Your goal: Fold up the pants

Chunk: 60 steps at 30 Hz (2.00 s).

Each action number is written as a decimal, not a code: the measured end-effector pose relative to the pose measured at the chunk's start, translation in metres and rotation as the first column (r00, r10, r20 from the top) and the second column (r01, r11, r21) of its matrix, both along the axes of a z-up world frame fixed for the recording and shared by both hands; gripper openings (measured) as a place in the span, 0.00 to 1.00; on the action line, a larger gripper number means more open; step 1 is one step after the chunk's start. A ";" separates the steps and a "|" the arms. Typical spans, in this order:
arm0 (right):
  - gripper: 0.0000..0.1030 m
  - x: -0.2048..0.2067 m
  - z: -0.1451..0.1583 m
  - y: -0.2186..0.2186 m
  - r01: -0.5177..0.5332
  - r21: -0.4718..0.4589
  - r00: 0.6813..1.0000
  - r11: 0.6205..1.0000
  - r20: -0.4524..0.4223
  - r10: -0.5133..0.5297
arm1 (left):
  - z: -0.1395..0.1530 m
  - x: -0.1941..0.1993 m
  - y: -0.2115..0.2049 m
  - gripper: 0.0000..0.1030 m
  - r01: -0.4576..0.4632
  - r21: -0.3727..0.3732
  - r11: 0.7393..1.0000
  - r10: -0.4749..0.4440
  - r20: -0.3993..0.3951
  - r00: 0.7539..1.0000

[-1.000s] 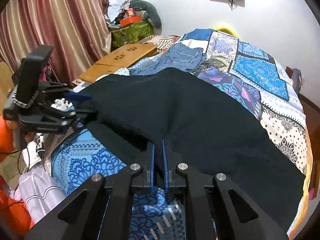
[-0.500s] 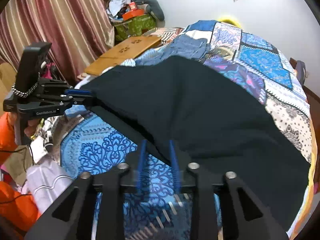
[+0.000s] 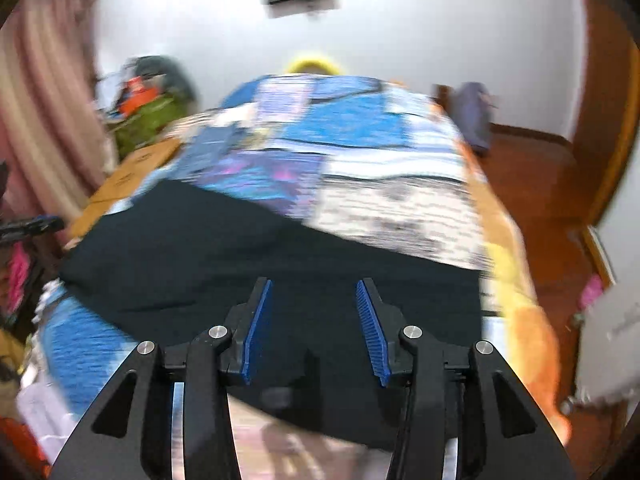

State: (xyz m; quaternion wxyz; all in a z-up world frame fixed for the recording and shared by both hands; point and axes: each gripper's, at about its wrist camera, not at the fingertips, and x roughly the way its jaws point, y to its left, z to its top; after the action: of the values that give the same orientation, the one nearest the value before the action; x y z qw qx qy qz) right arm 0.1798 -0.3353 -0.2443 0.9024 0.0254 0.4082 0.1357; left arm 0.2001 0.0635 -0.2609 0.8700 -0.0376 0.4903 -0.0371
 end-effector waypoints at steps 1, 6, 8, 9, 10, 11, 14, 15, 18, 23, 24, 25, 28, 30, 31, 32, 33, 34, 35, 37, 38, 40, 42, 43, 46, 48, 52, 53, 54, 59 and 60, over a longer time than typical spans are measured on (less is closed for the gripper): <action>0.39 0.006 -0.005 -0.014 0.029 -0.003 0.999 1.000 -0.014 -0.029 | -0.011 0.007 -0.003 0.51 -0.007 0.003 1.000 0.007 -0.035 0.999; 0.39 0.031 -0.029 -0.051 0.115 -0.023 0.991 0.993 -0.069 -0.116 | -0.048 0.016 -0.021 0.54 -0.005 0.058 0.998 0.011 -0.107 0.994; 0.39 0.039 -0.039 -0.059 0.139 -0.030 0.986 0.990 -0.088 -0.141 | -0.050 0.014 -0.022 0.63 -0.034 0.093 0.995 0.041 -0.073 0.996; 0.39 0.044 -0.045 -0.064 0.150 -0.028 0.983 0.988 -0.099 -0.152 | -0.050 0.014 -0.022 0.65 -0.038 0.101 0.994 0.045 -0.069 0.997; 0.39 0.045 -0.049 -0.066 0.155 -0.023 0.982 0.988 -0.107 -0.157 | -0.051 0.014 -0.022 0.65 -0.040 0.098 0.994 0.047 -0.068 0.997; 0.39 0.050 -0.055 -0.069 0.160 -0.013 0.980 0.987 -0.119 -0.160 | -0.052 0.014 -0.021 0.65 -0.047 0.089 0.995 0.053 -0.070 0.996; 0.39 0.057 -0.069 -0.070 0.161 -0.011 0.976 0.987 -0.145 -0.161 | -0.053 0.015 -0.018 0.67 -0.065 0.076 0.995 0.070 -0.075 0.995; 0.39 0.059 -0.074 -0.070 0.163 -0.009 0.975 0.987 -0.155 -0.162 | -0.054 0.015 -0.018 0.68 -0.069 0.077 0.995 0.074 -0.074 0.994; 0.39 0.057 -0.080 -0.072 0.165 0.009 0.975 0.986 -0.150 -0.161 | -0.054 0.014 -0.020 0.69 -0.084 0.086 0.993 0.090 -0.065 0.994; 0.24 0.052 -0.078 -0.069 0.138 0.009 0.982 0.990 -0.131 -0.136 | -0.054 0.014 -0.024 0.69 -0.089 0.119 0.989 0.096 -0.051 0.994; 0.21 0.054 -0.079 -0.066 0.132 0.006 0.983 0.991 -0.130 -0.130 | -0.054 0.014 -0.025 0.70 -0.090 0.126 0.988 0.097 -0.047 0.994; 0.19 0.052 -0.078 -0.064 0.123 -0.003 0.985 0.992 -0.122 -0.122 | -0.054 0.014 -0.026 0.70 -0.091 0.133 0.987 0.098 -0.044 0.994; 0.12 0.048 -0.070 -0.053 0.107 -0.085 0.993 0.991 -0.030 -0.110 | -0.053 0.013 -0.028 0.72 -0.092 0.159 0.983 0.099 -0.032 0.995; 0.09 0.045 -0.062 -0.047 0.102 -0.143 0.994 0.984 0.052 -0.096 | -0.052 0.013 -0.029 0.72 -0.091 0.168 0.982 0.098 -0.031 0.995; 0.08 0.045 -0.058 -0.045 0.112 -0.169 0.992 0.979 0.082 -0.099 | -0.052 0.013 -0.029 0.72 -0.089 0.172 0.981 0.096 -0.032 0.995; 0.07 0.045 -0.053 -0.047 0.131 -0.195 0.988 0.972 0.111 -0.110 | -0.051 0.013 -0.029 0.72 -0.087 0.174 0.981 0.094 -0.032 0.995; 0.07 0.048 -0.051 -0.048 0.140 -0.201 0.986 0.969 0.121 -0.117 | -0.051 0.013 -0.029 0.72 -0.084 0.175 0.981 0.092 -0.033 0.995; 0.07 0.050 -0.050 -0.051 0.149 -0.203 0.984 0.968 0.128 -0.125 | -0.051 0.013 -0.029 0.72 -0.082 0.176 0.981 0.089 -0.033 0.995; 0.07 0.055 -0.051 -0.054 0.151 -0.198 0.984 0.969 0.119 -0.129 | -0.051 0.013 -0.029 0.73 -0.081 0.176 0.981 0.088 -0.033 0.996; 0.07 0.064 -0.059 -0.053 0.140 -0.200 0.989 0.970 0.076 -0.127 | -0.051 0.013 -0.028 0.74 -0.082 0.176 0.981 0.089 -0.033 0.995; 0.08 0.070 -0.066 -0.051 0.124 -0.209 0.992 0.970 0.037 -0.119 | -0.051 0.013 -0.028 0.74 -0.083 0.177 0.981 0.091 -0.034 0.995; 0.12 0.076 -0.075 -0.047 0.102 -0.228 0.994 0.968 -0.025 -0.111 | -0.050 0.014 -0.028 0.74 -0.080 0.180 0.980 0.088 -0.039 0.995; 0.21 0.077 -0.073 -0.050 0.108 -0.248 0.991 0.963 -0.052 -0.124 | -0.046 0.014 -0.029 0.74 -0.063 0.195 0.979 0.074 -0.047 0.996; 0.22 0.074 -0.067 -0.054 0.120 -0.240 0.990 0.963 -0.044 -0.134 | -0.044 0.014 -0.030 0.74 -0.054 0.194 0.980 0.065 -0.051 0.997; 0.23 0.056 -0.046 -0.071 0.150 -0.145 0.987 0.978 -0.032 -0.156 | -0.033 0.013 -0.034 0.74 -0.026 0.166 0.986 0.031 -0.029 0.999; 0.25 0.042 -0.040 -0.079 0.166 -0.097 0.984 0.981 -0.049 -0.171 | -0.024 0.013 -0.042 0.74 -0.005 0.152 0.988 0.005 -0.002 1.000; 0.25 0.006 -0.041 -0.082 0.173 -0.071 0.980 0.982 -0.089 -0.179 | -0.013 0.016 -0.064 0.74 0.054 0.113 0.992 -0.057 0.023 0.998; 0.25 0.002 -0.044 -0.080 0.170 -0.067 0.979 0.983 -0.102 -0.176 | -0.012 0.017 -0.072 0.74 0.077 0.107 0.991 -0.080 0.025 0.996; 0.25 -0.005 -0.048 -0.078 0.167 -0.059 0.977 0.984 -0.121 -0.173 | -0.012 0.017 -0.078 0.74 0.092 0.108 0.990 -0.095 0.026 0.995; 0.25 -0.024 -0.066 -0.075 0.191 -0.028 0.966 0.981 -0.175 -0.192 | -0.025 0.015 -0.104 0.74 0.166 0.122 0.979 -0.166 -0.008 0.986; 0.25 -0.024 -0.068 -0.076 0.196 -0.019 0.963 0.980 -0.182 -0.196 | -0.029 0.015 -0.107 0.74 0.175 0.125 0.977 -0.174 -0.019 0.985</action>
State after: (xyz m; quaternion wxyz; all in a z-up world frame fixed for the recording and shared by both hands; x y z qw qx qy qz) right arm 0.1555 -0.4112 -0.3120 0.8700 0.0777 0.4850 0.0426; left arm 0.2146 -0.0437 -0.2900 0.8620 0.0606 0.4965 -0.0820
